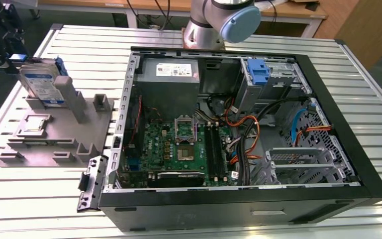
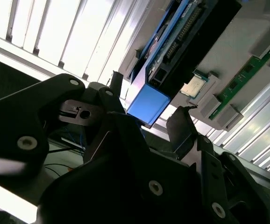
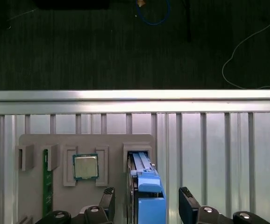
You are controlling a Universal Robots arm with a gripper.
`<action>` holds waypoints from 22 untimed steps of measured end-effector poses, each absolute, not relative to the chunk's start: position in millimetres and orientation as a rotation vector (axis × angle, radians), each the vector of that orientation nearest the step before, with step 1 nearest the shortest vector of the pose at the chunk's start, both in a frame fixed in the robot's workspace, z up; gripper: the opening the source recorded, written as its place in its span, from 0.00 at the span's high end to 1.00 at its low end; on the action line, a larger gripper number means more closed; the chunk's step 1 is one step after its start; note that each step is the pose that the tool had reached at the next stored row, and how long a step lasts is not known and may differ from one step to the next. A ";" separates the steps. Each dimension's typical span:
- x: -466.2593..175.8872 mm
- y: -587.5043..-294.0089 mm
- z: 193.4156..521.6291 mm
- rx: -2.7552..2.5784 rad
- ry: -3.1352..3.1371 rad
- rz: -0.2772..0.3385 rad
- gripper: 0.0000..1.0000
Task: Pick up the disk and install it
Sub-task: 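Pick up the disk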
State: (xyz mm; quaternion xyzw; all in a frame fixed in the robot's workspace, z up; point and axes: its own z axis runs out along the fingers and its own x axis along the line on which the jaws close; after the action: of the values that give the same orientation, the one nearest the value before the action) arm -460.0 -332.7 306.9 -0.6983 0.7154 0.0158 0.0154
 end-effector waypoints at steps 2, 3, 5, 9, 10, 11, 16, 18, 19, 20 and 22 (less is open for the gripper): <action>-459.8 -332.6 306.7 -2.172 2.226 0.049 0.37; -459.5 -332.6 306.6 -2.172 2.226 0.049 0.37; -458.9 -332.7 306.6 -2.172 2.226 0.049 0.44; -457.8 -332.7 304.9 -2.172 2.226 0.049 0.44; -457.8 -332.9 304.2 -2.173 2.226 0.049 0.44; -457.8 -333.2 303.3 -2.173 2.226 0.049 0.44; -457.8 -333.4 298.6 -2.173 2.227 0.051 0.44; -457.6 -333.4 298.6 -2.173 2.227 0.051 0.45; -457.3 -333.4 298.5 -2.173 2.226 0.051 0.52; -457.0 -333.4 298.5 -2.173 2.226 0.051 0.52; -455.9 -333.4 298.5 -2.173 2.227 0.051 0.52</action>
State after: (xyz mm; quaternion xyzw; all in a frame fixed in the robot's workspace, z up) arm -455.9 -333.4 298.5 -0.6983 0.7154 0.0163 0.0148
